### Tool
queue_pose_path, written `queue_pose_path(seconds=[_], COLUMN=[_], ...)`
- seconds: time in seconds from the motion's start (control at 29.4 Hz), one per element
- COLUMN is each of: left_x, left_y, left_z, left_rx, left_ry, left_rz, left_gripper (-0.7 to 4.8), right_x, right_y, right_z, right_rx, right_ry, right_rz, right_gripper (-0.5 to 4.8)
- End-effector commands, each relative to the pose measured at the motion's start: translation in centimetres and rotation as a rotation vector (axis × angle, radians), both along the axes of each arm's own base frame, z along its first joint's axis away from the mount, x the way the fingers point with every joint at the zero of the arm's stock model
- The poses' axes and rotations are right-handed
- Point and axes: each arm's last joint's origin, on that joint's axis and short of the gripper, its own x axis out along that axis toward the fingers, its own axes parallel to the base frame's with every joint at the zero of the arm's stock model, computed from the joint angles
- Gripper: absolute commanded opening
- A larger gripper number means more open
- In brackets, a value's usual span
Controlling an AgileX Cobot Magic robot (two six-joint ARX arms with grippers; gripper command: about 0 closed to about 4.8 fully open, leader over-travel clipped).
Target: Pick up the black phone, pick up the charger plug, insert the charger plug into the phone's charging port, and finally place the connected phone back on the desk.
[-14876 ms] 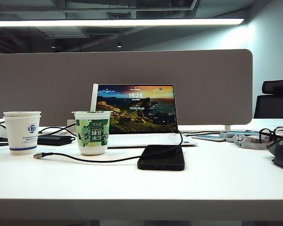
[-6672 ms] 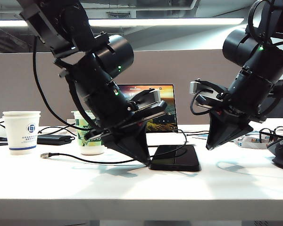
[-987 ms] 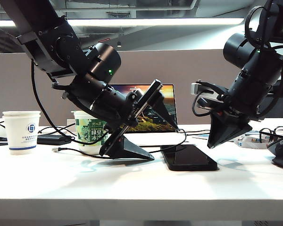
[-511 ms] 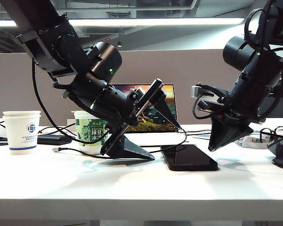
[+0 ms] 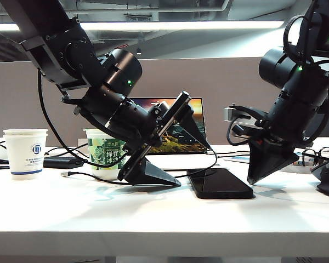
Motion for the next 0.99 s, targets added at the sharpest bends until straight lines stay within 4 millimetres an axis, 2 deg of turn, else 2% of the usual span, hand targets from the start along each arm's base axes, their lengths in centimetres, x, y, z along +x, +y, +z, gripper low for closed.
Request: queue_pose_path(seconds=[0.03,0.61,0.99], left_x=[-0.6,-0.7,-1.0], left_y=[-0.1,-0.5,-1.4], left_z=[-1.2,-1.3,-1.8], left_rx=[0.046,0.027,-0.028], left_ry=[0.060,0.057,0.077], left_rz=[-0.009,-0.025,-0.081], left_gripper=[4.79,4.79,4.79], right_x=[0.1,-0.2,-0.3], right_y=[0.0,0.1,0.3], right_z=[0.3,0.0,-0.9], right_rx=[-0.006,0.010,0.067], right_ry=[-0.023,0.018,0.077], right_rz=[0.015,0.040,0.081], right_gripper=[-0.01,-0.01,-0.01])
